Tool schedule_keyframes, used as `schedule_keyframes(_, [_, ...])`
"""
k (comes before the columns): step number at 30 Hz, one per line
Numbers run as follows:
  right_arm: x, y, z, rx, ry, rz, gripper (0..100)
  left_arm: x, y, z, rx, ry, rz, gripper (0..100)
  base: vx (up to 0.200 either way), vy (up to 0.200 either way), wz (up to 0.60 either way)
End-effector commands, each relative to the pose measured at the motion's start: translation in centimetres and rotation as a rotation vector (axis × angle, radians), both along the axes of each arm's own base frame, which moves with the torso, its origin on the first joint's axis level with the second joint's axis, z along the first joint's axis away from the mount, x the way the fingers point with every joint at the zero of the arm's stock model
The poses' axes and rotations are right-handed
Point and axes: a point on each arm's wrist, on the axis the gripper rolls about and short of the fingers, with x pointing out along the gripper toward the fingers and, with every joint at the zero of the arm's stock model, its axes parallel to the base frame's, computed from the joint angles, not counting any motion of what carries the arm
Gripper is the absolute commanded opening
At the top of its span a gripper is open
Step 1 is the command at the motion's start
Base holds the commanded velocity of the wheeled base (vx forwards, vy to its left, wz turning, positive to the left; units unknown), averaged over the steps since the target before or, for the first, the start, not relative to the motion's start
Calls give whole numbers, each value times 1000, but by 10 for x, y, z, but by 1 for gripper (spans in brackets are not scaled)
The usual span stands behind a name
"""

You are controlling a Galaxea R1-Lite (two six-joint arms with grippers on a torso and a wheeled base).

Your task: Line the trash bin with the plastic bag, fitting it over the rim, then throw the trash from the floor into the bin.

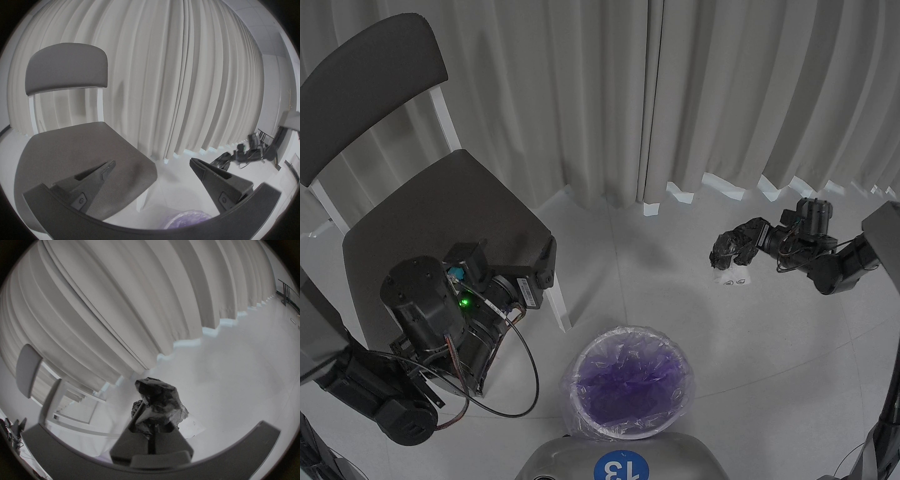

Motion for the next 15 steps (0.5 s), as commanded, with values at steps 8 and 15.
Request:
schedule_keyframes(8, [-139,54,101,32,-235,217,0,-3,55,75,30,0,171,100,0,0,0])
schedule_keyframes(15, [-154,68,101,35,-232,269,0,-20,64,78,98,32,189,100,-114,0,0])
